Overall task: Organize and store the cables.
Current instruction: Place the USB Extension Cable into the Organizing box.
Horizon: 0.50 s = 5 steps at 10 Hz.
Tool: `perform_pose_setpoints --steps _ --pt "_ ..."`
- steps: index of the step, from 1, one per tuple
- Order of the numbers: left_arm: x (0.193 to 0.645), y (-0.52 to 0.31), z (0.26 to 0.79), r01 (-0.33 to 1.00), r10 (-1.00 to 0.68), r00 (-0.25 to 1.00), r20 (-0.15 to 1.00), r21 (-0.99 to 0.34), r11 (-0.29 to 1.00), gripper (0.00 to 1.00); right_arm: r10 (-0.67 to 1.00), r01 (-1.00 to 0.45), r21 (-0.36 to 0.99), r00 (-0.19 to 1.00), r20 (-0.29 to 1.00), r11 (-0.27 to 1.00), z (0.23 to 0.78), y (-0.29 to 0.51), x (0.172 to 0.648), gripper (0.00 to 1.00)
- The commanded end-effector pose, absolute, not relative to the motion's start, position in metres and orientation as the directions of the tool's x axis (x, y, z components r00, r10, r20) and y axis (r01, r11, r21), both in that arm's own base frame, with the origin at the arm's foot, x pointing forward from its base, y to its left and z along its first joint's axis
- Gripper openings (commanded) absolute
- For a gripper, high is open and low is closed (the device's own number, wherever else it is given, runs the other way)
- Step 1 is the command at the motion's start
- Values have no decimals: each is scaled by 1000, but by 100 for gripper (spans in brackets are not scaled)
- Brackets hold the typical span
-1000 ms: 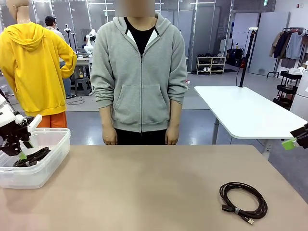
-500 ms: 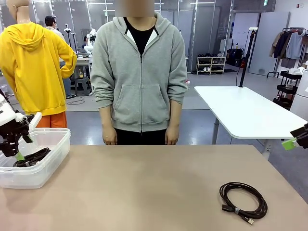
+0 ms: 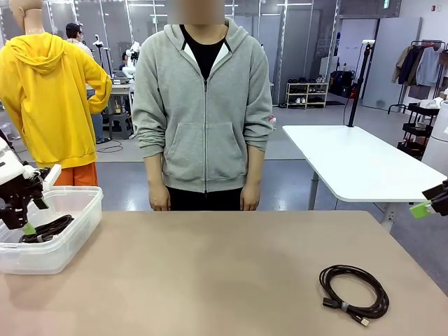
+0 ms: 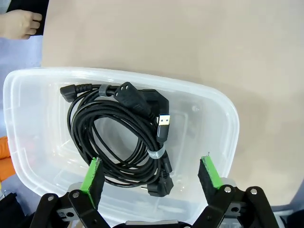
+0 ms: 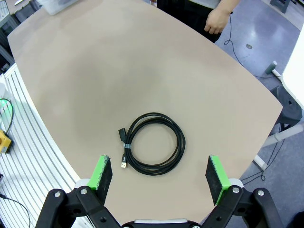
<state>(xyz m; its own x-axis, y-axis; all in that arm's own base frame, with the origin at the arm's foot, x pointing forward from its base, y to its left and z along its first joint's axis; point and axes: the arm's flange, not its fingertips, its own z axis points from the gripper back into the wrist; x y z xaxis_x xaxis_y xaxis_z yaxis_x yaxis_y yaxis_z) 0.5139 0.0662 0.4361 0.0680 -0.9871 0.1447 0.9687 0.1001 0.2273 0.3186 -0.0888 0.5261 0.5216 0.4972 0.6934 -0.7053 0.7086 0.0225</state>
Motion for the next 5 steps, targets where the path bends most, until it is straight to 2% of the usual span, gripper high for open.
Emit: perform_pose_setpoints --steps 1,5 --pt "518 69 438 969 -989 53 139 233 85 100 500 -697 18 532 684 717 526 -87 319 100" --pt "518 69 438 969 -989 53 139 233 85 100 500 -697 18 532 684 717 526 -87 319 100"
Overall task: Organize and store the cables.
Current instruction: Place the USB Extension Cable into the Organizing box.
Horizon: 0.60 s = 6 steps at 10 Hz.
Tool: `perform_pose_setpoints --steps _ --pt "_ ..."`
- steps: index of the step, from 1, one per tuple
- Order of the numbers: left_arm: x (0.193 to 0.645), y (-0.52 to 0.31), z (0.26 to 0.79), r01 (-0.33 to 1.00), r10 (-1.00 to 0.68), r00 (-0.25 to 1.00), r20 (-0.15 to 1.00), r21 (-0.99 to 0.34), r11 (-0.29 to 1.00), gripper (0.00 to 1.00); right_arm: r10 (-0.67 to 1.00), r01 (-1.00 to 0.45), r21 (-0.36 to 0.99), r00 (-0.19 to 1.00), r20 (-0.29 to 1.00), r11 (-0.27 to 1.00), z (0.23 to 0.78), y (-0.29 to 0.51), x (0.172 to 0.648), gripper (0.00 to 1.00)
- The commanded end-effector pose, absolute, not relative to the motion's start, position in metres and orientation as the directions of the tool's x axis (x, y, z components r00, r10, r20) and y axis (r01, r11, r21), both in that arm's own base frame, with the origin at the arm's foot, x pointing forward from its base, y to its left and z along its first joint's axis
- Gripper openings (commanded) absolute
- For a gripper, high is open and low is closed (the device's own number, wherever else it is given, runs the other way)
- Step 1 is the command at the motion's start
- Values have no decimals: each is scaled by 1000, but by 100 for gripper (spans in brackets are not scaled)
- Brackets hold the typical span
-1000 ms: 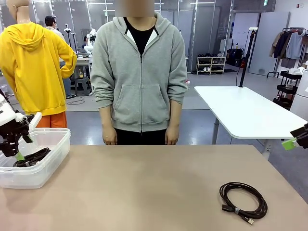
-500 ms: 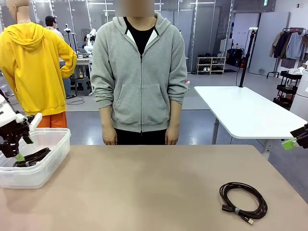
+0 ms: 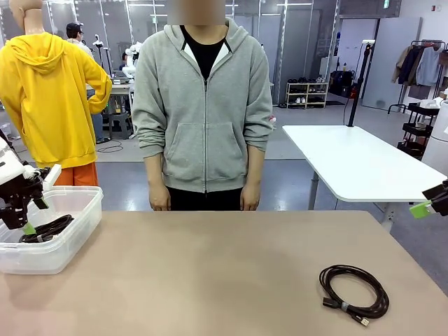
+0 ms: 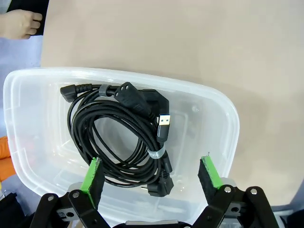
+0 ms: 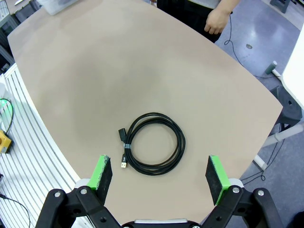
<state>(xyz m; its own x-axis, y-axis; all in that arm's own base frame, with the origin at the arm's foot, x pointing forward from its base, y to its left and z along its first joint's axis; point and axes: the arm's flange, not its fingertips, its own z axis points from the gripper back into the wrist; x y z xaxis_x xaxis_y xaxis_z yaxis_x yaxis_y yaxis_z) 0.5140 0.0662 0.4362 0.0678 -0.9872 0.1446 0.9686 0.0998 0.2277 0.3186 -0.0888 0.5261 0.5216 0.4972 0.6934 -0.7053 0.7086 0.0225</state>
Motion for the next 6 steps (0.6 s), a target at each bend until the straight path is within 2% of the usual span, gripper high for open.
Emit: perform_pose_setpoints --steps 1,6 --pt "518 69 438 969 -989 53 139 233 85 100 500 -697 18 532 684 717 526 -87 319 100" --pt "518 69 438 969 -989 53 139 233 85 100 500 -697 18 532 684 717 526 -87 319 100"
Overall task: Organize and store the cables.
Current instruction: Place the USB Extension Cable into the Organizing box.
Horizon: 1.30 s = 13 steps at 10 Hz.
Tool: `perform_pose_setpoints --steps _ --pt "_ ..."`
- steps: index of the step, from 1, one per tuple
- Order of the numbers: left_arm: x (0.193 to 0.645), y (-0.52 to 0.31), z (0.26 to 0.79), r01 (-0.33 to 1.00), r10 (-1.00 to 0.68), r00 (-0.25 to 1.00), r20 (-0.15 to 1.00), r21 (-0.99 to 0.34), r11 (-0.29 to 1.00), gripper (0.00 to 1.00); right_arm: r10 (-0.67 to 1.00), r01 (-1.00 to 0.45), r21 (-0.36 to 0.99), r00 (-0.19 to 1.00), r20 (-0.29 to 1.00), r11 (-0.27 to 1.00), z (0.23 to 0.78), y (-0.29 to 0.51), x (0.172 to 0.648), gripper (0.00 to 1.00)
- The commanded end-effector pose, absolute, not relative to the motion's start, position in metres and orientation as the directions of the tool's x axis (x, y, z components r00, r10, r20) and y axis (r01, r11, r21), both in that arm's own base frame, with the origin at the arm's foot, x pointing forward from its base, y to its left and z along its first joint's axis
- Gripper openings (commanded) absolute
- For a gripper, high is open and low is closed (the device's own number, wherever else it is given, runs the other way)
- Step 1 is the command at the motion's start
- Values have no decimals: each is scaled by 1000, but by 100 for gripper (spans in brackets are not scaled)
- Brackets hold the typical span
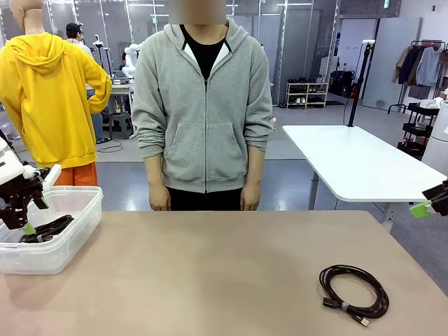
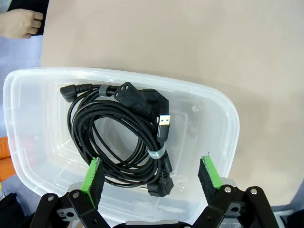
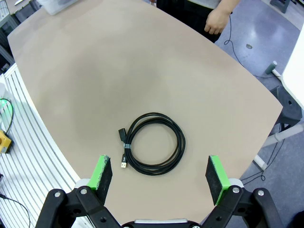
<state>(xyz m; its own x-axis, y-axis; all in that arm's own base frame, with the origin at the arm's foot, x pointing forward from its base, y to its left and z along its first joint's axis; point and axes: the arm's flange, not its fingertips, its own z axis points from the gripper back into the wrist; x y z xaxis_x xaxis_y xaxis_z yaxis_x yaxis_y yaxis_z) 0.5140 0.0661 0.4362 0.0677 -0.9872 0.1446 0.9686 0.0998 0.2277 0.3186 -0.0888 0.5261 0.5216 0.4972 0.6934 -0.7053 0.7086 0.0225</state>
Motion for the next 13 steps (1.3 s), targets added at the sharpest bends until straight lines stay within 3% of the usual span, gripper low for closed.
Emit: perform_pose_setpoints --steps 1,3,4,5,7,10,12,13 --pt "518 69 438 969 -989 53 139 233 85 100 500 -697 18 532 684 717 526 -87 319 100" --pt "514 66 436 969 -987 68 145 228 100 99 497 -705 22 522 693 709 526 -89 319 100" --pt "513 61 455 965 -988 31 152 253 69 100 599 -730 -47 519 609 681 543 -73 306 100" --pt "504 57 474 970 -976 124 181 185 157 100 652 -746 -57 538 534 663 545 -48 312 100" --pt "472 36 516 942 -935 161 315 233 240 100 692 -767 -24 564 451 641 520 -13 336 100" --pt "408 1 549 893 -826 265 498 196 404 100 765 -804 -13 560 317 594 492 19 354 100" --pt "367 -37 553 821 -726 448 521 82 565 100 802 -822 -16 550 234 569 470 40 362 100" --pt "344 -56 555 798 -699 452 554 100 594 100 808 -823 -15 555 199 568 458 49 363 100"
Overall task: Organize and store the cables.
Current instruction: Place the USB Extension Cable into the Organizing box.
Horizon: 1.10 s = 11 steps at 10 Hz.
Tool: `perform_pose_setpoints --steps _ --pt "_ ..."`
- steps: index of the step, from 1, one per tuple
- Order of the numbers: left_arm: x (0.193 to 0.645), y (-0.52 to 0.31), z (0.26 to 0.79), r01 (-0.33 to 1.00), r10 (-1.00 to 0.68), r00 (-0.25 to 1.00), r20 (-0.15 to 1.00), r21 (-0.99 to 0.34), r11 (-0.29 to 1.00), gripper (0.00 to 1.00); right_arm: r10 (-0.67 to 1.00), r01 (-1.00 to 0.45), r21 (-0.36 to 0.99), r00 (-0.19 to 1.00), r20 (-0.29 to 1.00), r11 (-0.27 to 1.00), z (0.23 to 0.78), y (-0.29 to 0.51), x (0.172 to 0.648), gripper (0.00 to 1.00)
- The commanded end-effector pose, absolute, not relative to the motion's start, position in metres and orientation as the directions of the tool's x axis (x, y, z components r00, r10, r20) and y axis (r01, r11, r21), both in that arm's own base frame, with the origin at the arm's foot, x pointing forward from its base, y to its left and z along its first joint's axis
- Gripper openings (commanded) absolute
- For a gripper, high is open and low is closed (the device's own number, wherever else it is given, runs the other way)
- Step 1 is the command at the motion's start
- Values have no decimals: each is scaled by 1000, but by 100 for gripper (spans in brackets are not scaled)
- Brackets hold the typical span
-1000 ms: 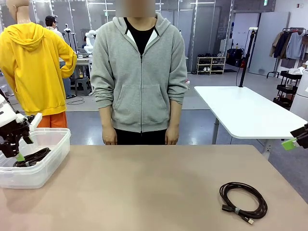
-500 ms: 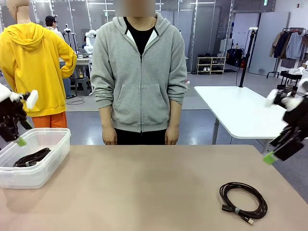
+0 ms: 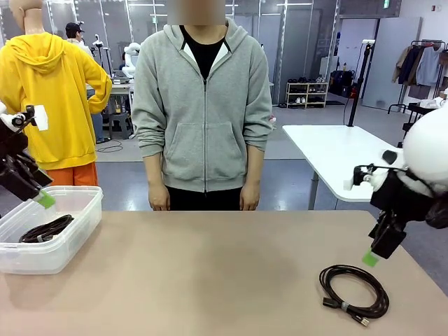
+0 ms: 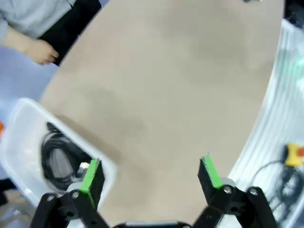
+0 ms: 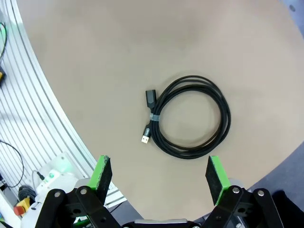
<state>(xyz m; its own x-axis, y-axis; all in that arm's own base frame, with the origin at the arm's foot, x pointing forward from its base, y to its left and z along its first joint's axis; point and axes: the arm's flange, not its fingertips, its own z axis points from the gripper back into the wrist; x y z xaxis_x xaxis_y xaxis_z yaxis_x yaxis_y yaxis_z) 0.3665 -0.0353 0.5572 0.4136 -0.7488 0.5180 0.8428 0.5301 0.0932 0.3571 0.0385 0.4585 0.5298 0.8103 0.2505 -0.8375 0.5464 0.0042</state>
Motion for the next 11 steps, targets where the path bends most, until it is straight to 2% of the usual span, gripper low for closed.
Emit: perform_pose_setpoints --steps 1,2,4,5,9,11 --pt "324 -72 556 783 -677 485 553 69 618 100 814 -824 -13 558 164 567 444 59 361 100" --pt "315 -84 553 764 -665 523 533 51 643 100 801 -810 -12 578 155 587 431 65 360 100" --pt "302 -97 559 757 -696 516 500 114 643 100 785 -800 41 597 167 599 418 75 354 100" --pt "311 -85 555 775 -671 521 527 36 630 100 814 -827 14 556 170 562 434 62 364 100" --pt "311 -85 555 775 -671 521 527 36 630 100 804 -818 25 570 169 575 431 65 365 100" --pt "311 -85 555 775 -671 521 527 36 630 100 788 -802 93 598 145 591 394 71 364 100"
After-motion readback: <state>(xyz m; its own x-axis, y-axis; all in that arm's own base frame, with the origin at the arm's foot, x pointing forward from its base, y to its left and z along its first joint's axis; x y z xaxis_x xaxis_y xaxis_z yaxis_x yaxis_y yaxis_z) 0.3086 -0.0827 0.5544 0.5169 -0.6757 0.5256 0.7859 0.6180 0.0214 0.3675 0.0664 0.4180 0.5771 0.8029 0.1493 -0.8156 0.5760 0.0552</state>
